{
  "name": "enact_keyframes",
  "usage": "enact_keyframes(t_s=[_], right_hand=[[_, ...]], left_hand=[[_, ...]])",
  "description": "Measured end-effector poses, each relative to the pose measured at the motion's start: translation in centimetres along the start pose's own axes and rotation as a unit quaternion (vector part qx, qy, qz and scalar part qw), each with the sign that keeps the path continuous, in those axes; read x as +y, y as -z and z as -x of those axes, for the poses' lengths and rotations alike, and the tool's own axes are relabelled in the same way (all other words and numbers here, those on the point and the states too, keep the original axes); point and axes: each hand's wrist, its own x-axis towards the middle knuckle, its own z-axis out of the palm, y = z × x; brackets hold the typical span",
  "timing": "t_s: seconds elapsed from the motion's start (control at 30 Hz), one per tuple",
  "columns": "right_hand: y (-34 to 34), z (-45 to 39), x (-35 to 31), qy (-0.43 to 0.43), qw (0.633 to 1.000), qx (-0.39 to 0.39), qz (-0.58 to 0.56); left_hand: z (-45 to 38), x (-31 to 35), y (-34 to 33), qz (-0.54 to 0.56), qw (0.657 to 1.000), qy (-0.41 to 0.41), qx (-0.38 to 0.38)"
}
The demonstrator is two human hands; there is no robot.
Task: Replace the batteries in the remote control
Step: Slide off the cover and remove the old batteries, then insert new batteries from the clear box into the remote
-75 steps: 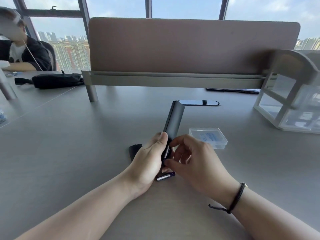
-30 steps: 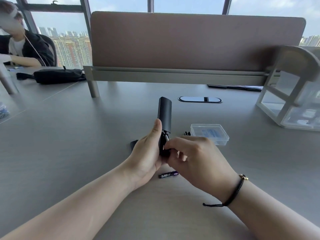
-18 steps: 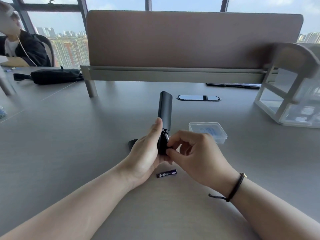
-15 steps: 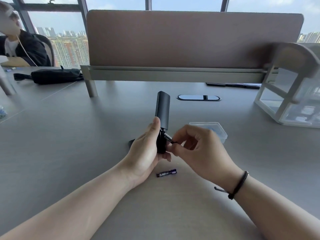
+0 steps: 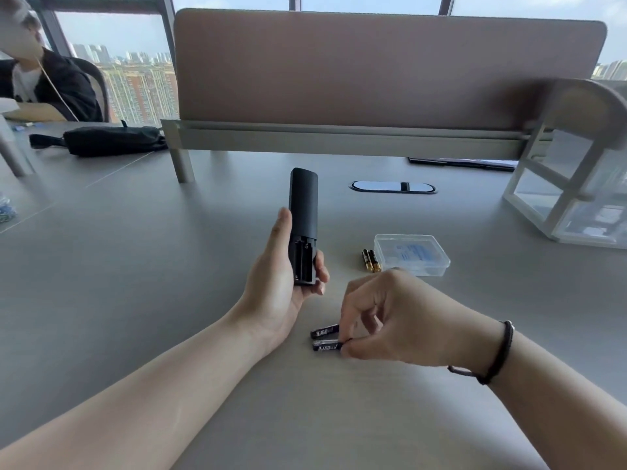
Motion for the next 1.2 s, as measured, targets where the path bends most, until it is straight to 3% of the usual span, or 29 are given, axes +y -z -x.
enact_keyframes(t_s=[0.57, 0.77, 0.97, 1.2], right_hand=[[-3.9, -0.4, -1.1, -0.063, 0.978, 0.103, 0.17], [-4.5, -1.2, -1.2, -0.099, 0.967, 0.166, 0.164], [-2.7, -1.7, 0.6, -0.135, 0.952, 0.258, 0.09], [-1.3, -1.6, 1.5, -0.197, 0.945, 0.174, 0.194]], left_hand=[[-0.3, -0.2, 0.0, -0.006, 1.0, -0.02, 0.007], [-0.2, -0.3, 0.0, -0.013, 1.0, -0.023, 0.013], [-0.4, -0.5, 0.3, -0.015, 0.999, -0.035, 0.016], [-0.7, -0.6, 0.5, 0.005, 0.999, -0.046, 0.009]])
